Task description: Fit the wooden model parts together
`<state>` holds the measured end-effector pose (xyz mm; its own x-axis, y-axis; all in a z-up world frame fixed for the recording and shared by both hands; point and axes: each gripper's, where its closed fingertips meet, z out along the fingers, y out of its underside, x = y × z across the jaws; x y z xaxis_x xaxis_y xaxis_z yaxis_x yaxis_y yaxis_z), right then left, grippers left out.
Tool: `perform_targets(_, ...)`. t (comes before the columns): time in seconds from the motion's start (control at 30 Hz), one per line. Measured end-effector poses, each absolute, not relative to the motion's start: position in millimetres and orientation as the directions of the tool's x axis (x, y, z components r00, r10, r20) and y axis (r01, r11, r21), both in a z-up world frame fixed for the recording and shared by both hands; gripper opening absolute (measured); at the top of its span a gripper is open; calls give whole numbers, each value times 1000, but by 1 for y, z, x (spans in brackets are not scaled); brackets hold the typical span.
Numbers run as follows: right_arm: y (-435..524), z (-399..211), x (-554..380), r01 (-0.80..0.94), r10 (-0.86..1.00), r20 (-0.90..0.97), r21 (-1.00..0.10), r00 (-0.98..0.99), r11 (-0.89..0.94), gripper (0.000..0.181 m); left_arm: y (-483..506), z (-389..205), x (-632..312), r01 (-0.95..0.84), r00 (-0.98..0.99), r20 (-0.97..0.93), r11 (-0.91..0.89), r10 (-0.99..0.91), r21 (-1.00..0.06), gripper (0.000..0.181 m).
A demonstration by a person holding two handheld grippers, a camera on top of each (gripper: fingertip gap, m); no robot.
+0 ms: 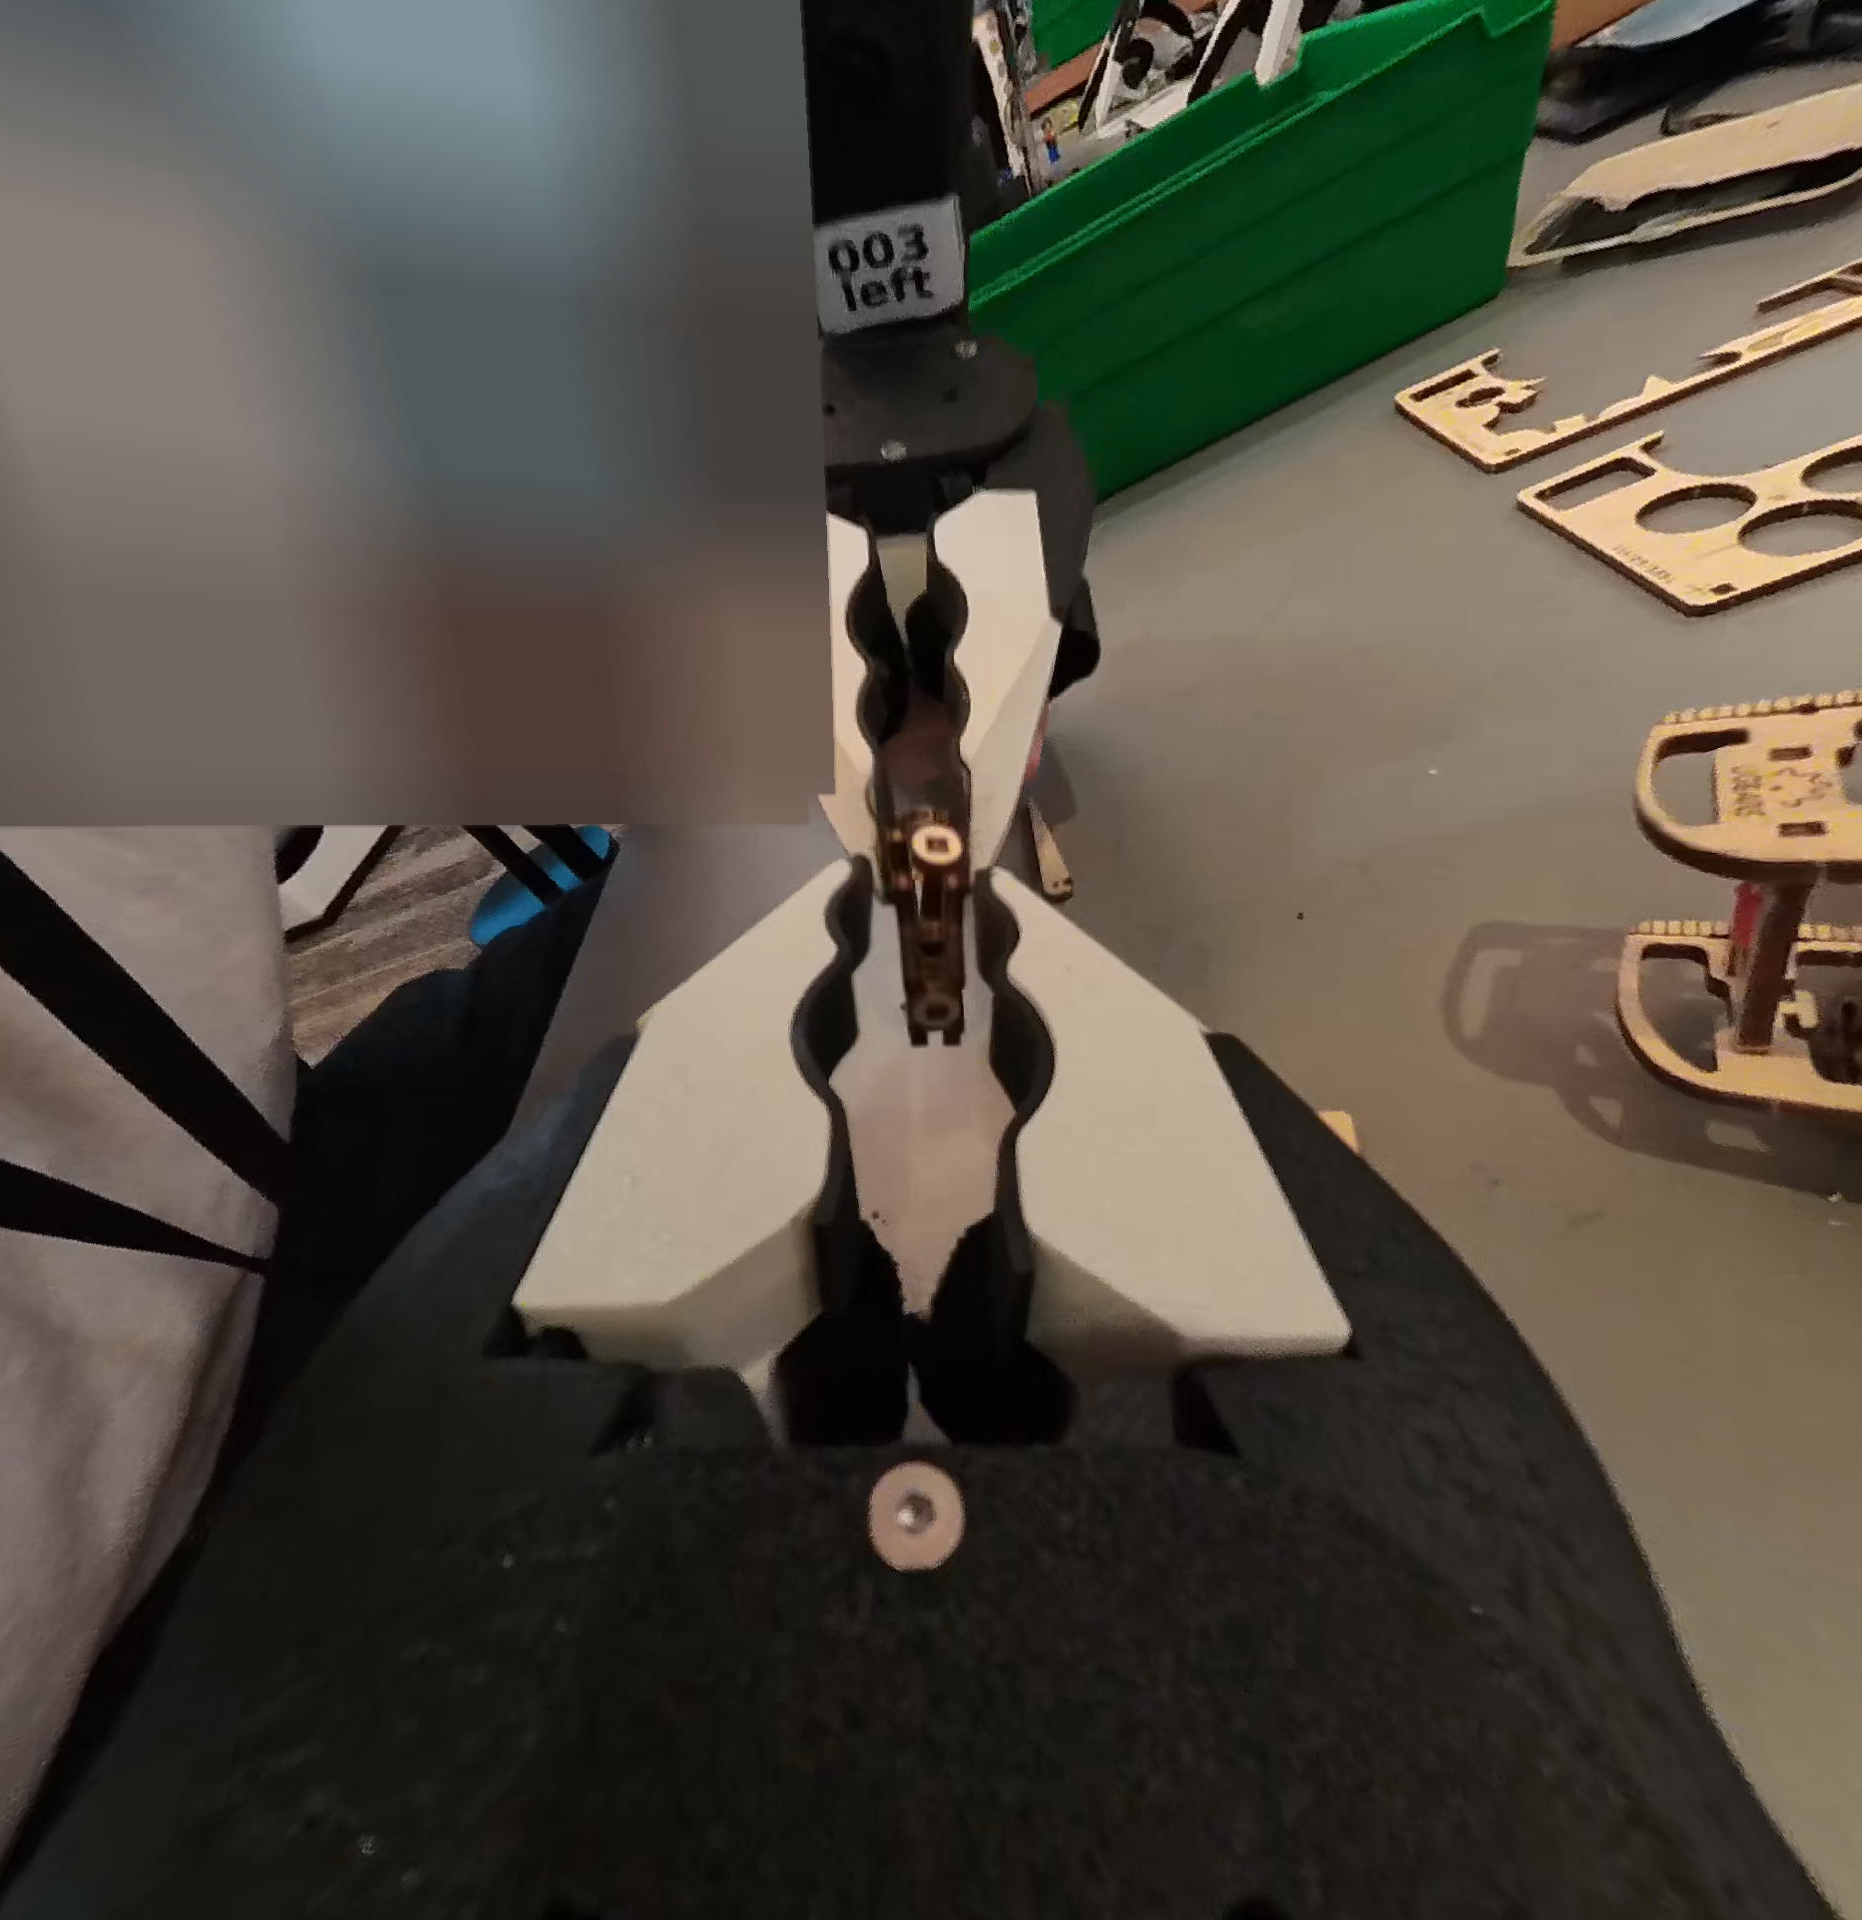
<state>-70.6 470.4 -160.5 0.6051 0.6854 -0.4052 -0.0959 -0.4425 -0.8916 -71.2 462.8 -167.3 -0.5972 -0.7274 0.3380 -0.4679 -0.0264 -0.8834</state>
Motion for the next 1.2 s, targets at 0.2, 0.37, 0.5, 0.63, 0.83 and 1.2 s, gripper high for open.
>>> perform_targets(0.2,472,-158,-72,-123,686,-431,-885,586,-450,12,461,-166,-71,-475,-600,368,-54,-710,-879,10)
perform_targets(0.37,473,-156,-69,-160,682,-464,-873,565,-462,11,462,-164,-68,-461,-589,368,-75,-719,-884,12)
perform_targets(0.5,476,-151,-63,-215,666,-496,-861,557,-461,11,463,-166,-68,-485,-586,396,-86,-707,-870,26)
perform_targets(0.63,475,-153,-69,-193,679,-477,-870,557,-453,11,461,-163,-65,-469,-588,395,-101,-706,-878,12)
perform_targets(0.83,474,-150,-72,-194,693,-459,-882,556,-429,11,459,-159,-68,-448,-609,383,-98,-695,-889,11)
perform_targets(1.2,469,-150,-72,-175,699,-438,-892,565,-417,11,455,-158,-69,-438,-608,364,-85,-705,-895,10)
